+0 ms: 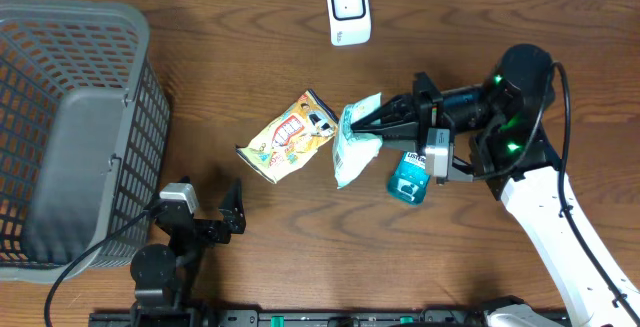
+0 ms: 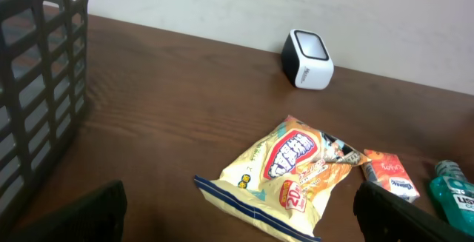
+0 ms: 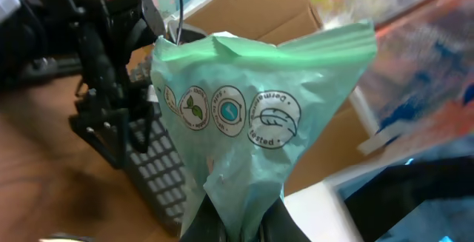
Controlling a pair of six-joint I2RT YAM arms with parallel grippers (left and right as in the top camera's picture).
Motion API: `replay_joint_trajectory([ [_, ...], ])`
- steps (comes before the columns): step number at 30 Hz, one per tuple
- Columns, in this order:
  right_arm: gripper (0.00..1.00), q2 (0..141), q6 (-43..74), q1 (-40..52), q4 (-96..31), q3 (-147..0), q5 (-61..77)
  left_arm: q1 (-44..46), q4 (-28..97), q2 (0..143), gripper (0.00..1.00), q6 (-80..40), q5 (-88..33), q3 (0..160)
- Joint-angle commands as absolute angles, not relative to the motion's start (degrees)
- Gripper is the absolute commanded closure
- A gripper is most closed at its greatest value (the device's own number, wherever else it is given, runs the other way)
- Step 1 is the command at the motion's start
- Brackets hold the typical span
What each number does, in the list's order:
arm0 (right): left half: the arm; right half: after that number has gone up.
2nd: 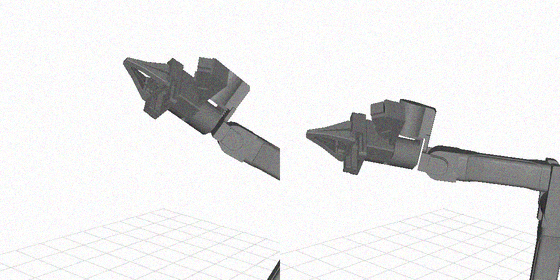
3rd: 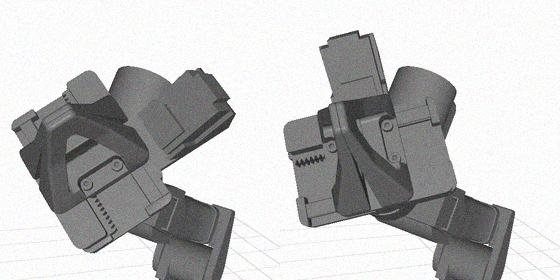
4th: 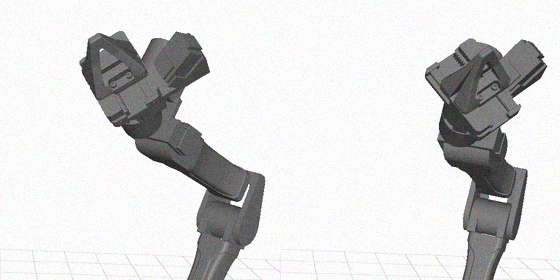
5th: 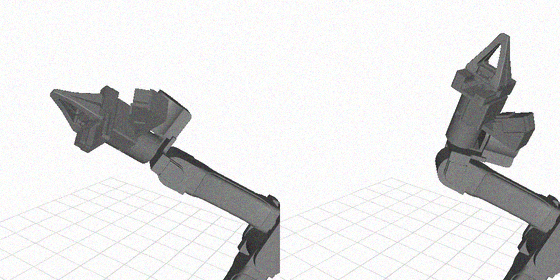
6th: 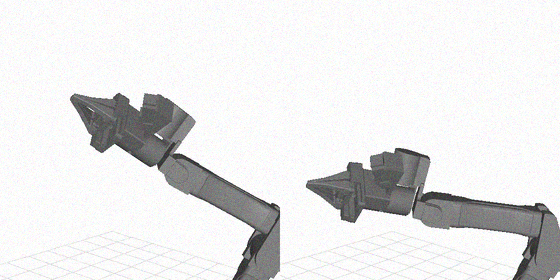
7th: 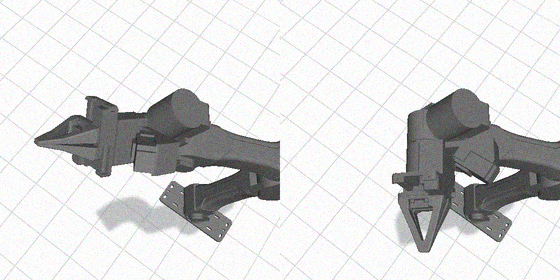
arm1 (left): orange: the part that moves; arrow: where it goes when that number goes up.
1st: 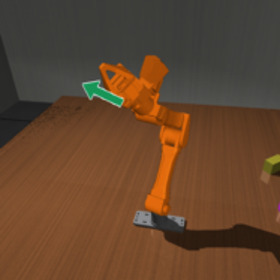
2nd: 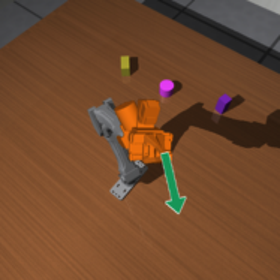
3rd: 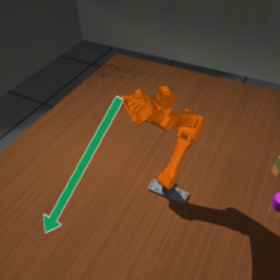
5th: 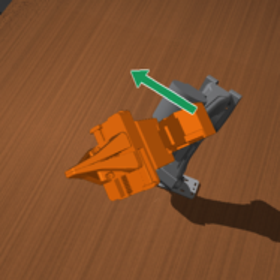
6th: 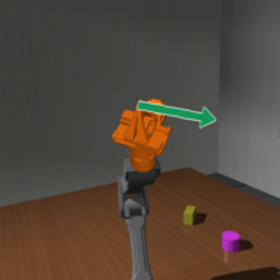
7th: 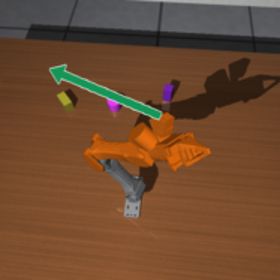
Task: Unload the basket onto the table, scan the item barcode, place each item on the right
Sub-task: 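Carry the wipes pack to the white scanner and hold it there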
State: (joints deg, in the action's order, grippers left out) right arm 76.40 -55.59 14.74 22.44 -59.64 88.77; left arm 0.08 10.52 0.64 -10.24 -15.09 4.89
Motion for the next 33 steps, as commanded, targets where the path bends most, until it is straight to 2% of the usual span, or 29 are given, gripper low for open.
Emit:
replay_joint_trajectory([
  [1, 0.99, 75.66, -59.07, 14.33, 24.43, -60.25, 89.49, 0.23, 11.53, 0.23, 0.02, -9.67, -15.81, 3.7],
  [14, 0.99, 75.64, -59.27, 13.58, 28.77, -60.25, 89.49, 0.25, 11.53, 0.23, 0.02, -9.67, -15.81, 3.7],
  [17, 0.99, 75.64, -54.57, 13.5, 30.44, -60.25, 89.49, 0.23, 11.53, 0.23, 0.02, -9.67, -15.81, 3.7],
  [20, 0.99, 75.75, -41.54, 12.8, 29.19, -60.23, 89.47, 0.25, 11.53, 0.23, 0.02, -9.67, -15.81, 3.7],
  [25, 0.99, 76.99, -24.82, 11.73, 14.5, -60.23, 82.02, 0.23, 11.53, 0.23, 0.02, -9.67, -15.81, 3.7],
  [30, 0.99, 78.61, -15.77, 12.14, -1.23, -60.23, 67.2, 0.25, 11.53, 0.23, 0.02, -9.67, -15.81, 3.7],
  [33, 0.99, 79.55, -10.66, 12.43, -6.09, -60.23, 63.77, 0.23, 11.53, 0.23, 0.02, -9.67, -15.81, 3.7],
])
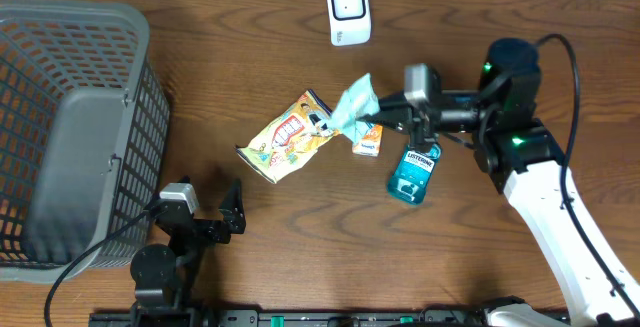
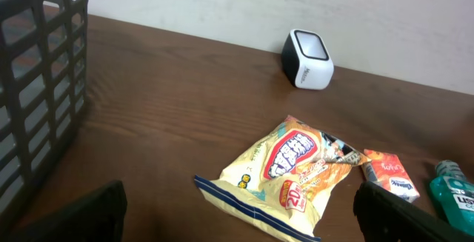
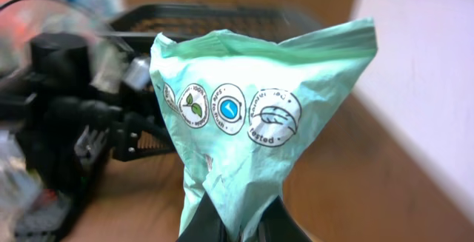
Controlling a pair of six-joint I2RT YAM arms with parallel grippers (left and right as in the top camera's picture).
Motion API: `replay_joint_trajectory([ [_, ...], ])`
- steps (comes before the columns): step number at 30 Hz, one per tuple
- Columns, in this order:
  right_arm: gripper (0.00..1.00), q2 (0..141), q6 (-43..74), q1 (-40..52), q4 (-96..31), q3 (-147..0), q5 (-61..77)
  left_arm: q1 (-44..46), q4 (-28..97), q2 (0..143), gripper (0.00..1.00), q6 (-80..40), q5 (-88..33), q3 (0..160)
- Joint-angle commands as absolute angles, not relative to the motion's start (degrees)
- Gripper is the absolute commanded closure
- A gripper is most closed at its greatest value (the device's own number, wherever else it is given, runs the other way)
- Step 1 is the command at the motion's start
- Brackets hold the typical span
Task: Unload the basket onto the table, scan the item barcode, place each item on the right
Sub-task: 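Carry the wipes pack to the white scanner and hold it there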
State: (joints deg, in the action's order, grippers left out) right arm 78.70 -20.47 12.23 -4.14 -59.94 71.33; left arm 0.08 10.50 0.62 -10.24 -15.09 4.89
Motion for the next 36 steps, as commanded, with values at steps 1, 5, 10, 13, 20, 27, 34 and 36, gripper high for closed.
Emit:
replay_joint_trajectory([
  [1, 0.99, 79.7, -9.47, 12.43, -6.72, -60.23, 63.72, 0.23, 11.53, 0.23, 0.02, -9.67, -15.81, 3.7],
  [5, 0.98, 79.79, -6.92, 12.43, -8.36, -60.23, 62.78, 0.23, 11.53, 0.23, 0.02, -9.67, -15.81, 3.7],
  [10, 0.99, 80.01, 15.38, 13.85, -11.11, -60.23, 31.92, 0.25, 11.53, 0.23, 0.02, -9.67, -15.81, 3.7],
  [13, 0.99, 82.0, 26.0, 16.25, -11.35, -60.23, 17.3, 0.25, 11.53, 0.23, 0.02, -9.67, -15.79, 3.7],
  [20, 0.99, 92.75, 27.57, 20.29, 2.46, -60.38, 17.02, 0.25, 11.53, 0.23, 0.02, -9.67, -15.81, 3.7],
  [27, 0.99, 104.44, 31.29, 20.25, 8.08, -67.77, 16.97, 0.25, 11.53, 0.23, 0.02, -9.67, -15.81, 3.7],
  [34, 0.99, 114.24, 31.7, 20.29, 5.56, -81.28, 14.61, 0.25, 11.53, 0.23, 0.02, -9.67, -15.81, 3.7],
  [36, 0.99, 117.4, 32.62, 20.29, 4.82, -85.14, 12.88, 0.23, 11.53, 0.23, 0.02, -9.67, -15.79, 3.7],
])
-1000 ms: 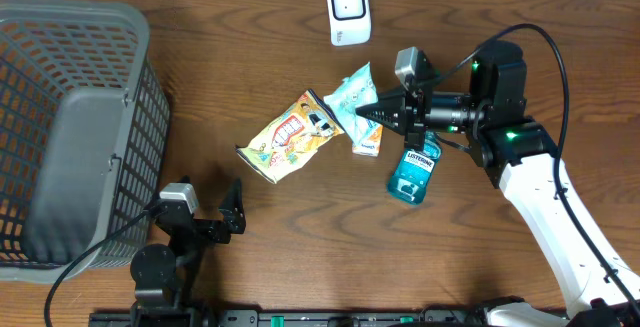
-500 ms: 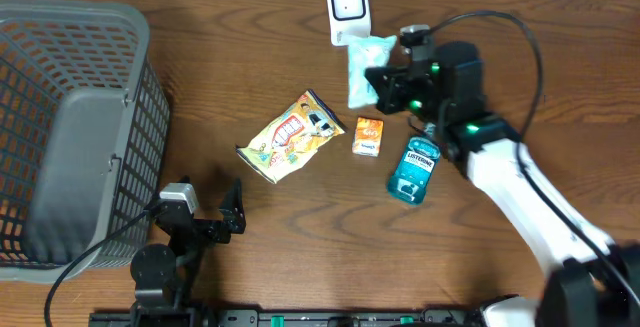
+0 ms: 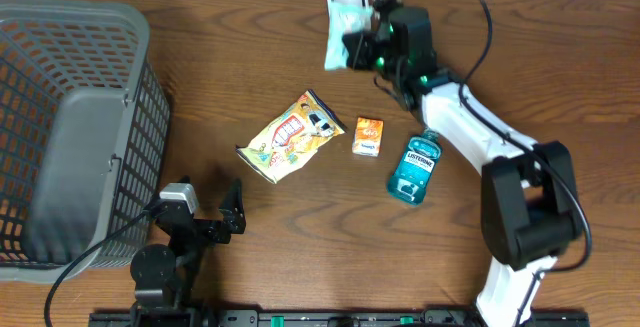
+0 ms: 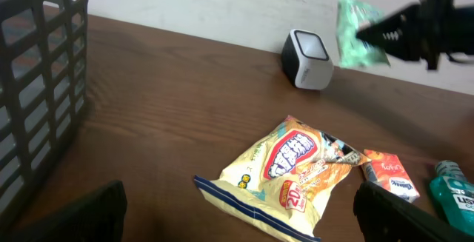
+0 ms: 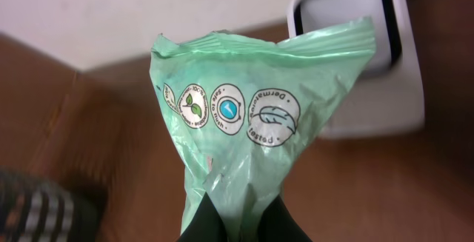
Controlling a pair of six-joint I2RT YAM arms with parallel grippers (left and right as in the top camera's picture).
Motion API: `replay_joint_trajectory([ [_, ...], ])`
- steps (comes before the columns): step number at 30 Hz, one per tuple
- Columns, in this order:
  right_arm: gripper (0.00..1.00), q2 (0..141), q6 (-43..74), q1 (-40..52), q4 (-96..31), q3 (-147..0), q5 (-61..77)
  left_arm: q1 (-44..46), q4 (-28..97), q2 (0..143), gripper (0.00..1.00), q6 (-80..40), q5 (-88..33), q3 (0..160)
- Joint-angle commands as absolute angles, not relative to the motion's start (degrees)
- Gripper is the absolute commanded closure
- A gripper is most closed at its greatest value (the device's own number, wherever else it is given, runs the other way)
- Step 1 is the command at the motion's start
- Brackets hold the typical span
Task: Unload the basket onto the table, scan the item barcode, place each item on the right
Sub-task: 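Carry the wipes pack to the white scanner and hold it there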
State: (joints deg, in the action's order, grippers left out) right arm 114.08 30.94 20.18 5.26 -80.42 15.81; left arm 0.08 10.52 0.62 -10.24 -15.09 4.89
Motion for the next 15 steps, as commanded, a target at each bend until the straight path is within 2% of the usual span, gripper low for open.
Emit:
replay_joint_trajectory([
  [1, 0.99, 120.44, 32.77, 20.29, 4.03, -89.03, 11.68, 0.23, 11.53, 0.23, 0.02, -9.67, -15.81, 3.7],
  [9, 0.99, 131.0, 35.03, 20.01, -2.31, -103.42, 10.28, 0.25, 11.53, 0.23, 0.02, -9.67, -15.81, 3.7],
  [15, 0.99, 134.08, 38.15, 18.79, -3.97, -105.86, 9.17, 0.23, 11.53, 0.23, 0.02, -9.67, -15.81, 3.7],
])
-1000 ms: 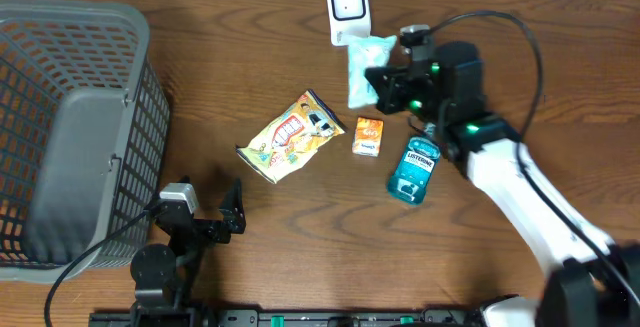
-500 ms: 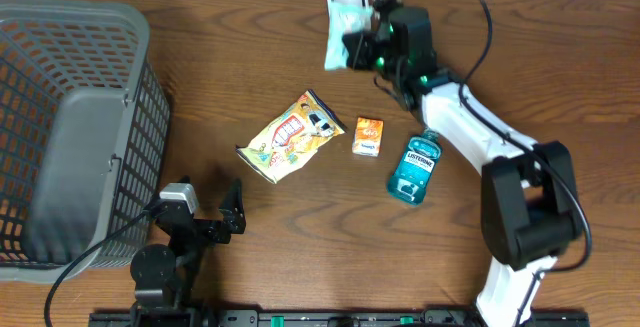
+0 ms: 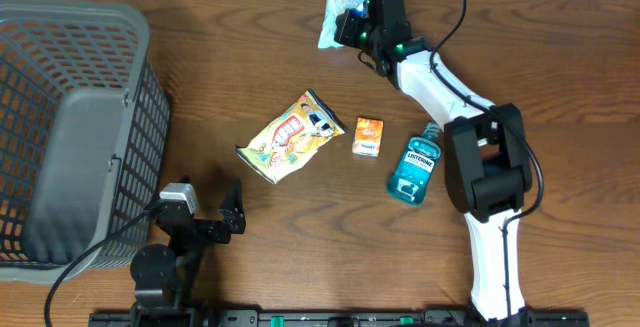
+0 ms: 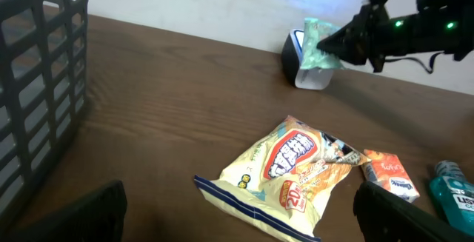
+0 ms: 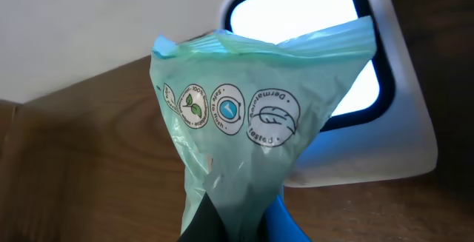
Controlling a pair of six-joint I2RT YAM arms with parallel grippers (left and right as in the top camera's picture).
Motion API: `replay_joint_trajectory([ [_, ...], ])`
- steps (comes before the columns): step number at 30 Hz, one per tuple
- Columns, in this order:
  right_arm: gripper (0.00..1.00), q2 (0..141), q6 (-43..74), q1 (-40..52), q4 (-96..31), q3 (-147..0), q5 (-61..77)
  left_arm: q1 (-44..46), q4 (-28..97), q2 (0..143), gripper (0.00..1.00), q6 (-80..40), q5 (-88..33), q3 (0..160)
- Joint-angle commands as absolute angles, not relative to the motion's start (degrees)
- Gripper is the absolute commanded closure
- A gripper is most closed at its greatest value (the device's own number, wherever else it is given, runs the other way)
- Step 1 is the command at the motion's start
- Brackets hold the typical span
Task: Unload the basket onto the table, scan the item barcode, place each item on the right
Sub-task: 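Carry the wipes pack to the white scanner and hold it there, then move the wipes pack to the far right and release it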
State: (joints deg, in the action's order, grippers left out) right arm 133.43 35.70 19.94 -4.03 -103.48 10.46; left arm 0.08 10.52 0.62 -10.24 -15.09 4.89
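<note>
My right gripper (image 3: 352,19) is shut on a pale green plastic packet (image 3: 335,14) and holds it right over the white barcode scanner (image 5: 370,116) at the table's far edge. Blue light from the scanner shows under the packet in the right wrist view, where the green packet (image 5: 248,131) fills the middle and its lower end is pinched between my fingers. From the left wrist the same packet (image 4: 317,46) sits in front of the scanner (image 4: 295,57). My left gripper (image 3: 205,229) rests open near the front edge, holding nothing.
A yellow snack bag (image 3: 290,135), a small orange box (image 3: 368,135) and a teal mouthwash bottle (image 3: 413,170) lie mid-table. A dark mesh basket (image 3: 70,127) stands at the left. The white wall runs just behind the scanner.
My right gripper has carried the green packet a little further back and left, from beside the scanner to directly over its window. Blue light now shows beneath the packet. The left arm has not moved.
My right gripper first held the green packet low over the table beside the snack bag and mouthwash bottle. Then it held it raised above the orange box. Later it was at the scanner's side, and now the packet hangs over the scanner window.
</note>
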Motion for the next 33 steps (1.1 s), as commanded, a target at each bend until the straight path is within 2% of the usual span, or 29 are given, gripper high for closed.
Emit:
replay_joint_trajectory([
  [1, 0.99, 134.1, 38.15, 18.65, -4.21, -105.86, 8.86, 0.25, 11.53, 0.23, 0.02, -9.67, -15.81, 3.7],
  [11, 0.99, 134.1, 39.0, 18.06, -5.72, -105.86, 7.88, 0.25, 11.53, 0.23, 0.02, -9.67, -15.81, 3.7],
  [15, 0.99, 132.79, 36.01, 17.45, -6.39, -105.89, 13.87, 0.25, 11.53, 0.23, 0.02, -9.67, -15.81, 3.7],
  [21, 0.99, 125.14, 31.33, 14.06, -17.63, -105.89, 14.81, 0.23, 11.53, 0.23, 0.02, -9.67, -15.79, 3.7],
  [27, 0.99, 117.23, 28.56, 3.92, -36.75, -105.89, 6.24, 0.25, 11.53, 0.23, 0.02, -9.67, -15.81, 3.7],
  [33, 0.99, 116.4, 28.12, -11.14, -48.21, -105.84, -11.38, 0.25, 11.53, 0.23, 0.02, -9.67, -15.81, 3.7],
])
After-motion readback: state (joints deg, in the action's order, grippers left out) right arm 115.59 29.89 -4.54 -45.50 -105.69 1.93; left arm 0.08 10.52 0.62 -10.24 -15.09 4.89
